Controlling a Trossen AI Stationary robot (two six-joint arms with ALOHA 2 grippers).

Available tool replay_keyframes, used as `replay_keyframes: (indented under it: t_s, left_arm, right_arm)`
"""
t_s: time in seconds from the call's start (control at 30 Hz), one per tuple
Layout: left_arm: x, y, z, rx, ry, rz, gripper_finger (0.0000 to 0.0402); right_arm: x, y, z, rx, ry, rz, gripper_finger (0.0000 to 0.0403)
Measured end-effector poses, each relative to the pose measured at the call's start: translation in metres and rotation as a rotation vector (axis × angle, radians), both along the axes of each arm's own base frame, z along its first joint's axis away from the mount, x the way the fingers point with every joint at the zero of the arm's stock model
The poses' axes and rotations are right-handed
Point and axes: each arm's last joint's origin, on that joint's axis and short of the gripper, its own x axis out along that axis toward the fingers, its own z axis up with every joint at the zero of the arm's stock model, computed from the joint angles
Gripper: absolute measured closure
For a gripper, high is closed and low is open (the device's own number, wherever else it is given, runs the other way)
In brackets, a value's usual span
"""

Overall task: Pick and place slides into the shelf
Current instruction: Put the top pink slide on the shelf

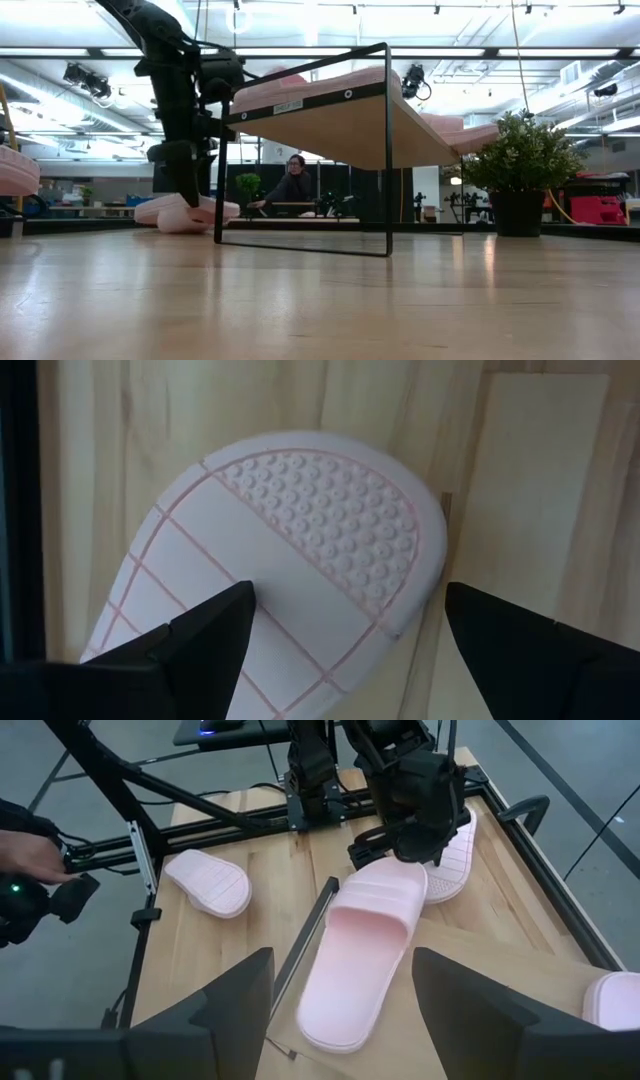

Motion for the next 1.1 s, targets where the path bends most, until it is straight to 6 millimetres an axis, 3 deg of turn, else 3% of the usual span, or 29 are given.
replay_keyframes:
  t_s: [0.3,0.57,0.8,1.03,1.1]
  left_arm:
    - [0.005,0.003,-0.013,-0.001,0.041,0.023,0.0070]
    - [0.005,0.003,-0.013,0.005,0.042,0.034,0.0125]
    - [0.004,0.003,-0.013,0.028,0.055,0.036,0.0225]
    - [0.002,0.004,-0.009,0.076,0.073,0.027,0.0379]
    - [0.001,0.004,-0.007,0.081,0.082,0.031,0.0391]
  right_arm:
    - [0.000,0.000,0.000,-0.001,0.000,0.001,0.0159]
    - [0.000,0.000,0.000,0.011,0.000,-0.007,0.0159]
    - [0.000,0.000,0.000,0.011,0.000,-0.008,0.0159]
    - [0.000,0.000,0.000,0.012,0.000,-0.008,0.0159]
    - [0.000,0.000,0.000,0.012,0.000,-0.008,0.0159]
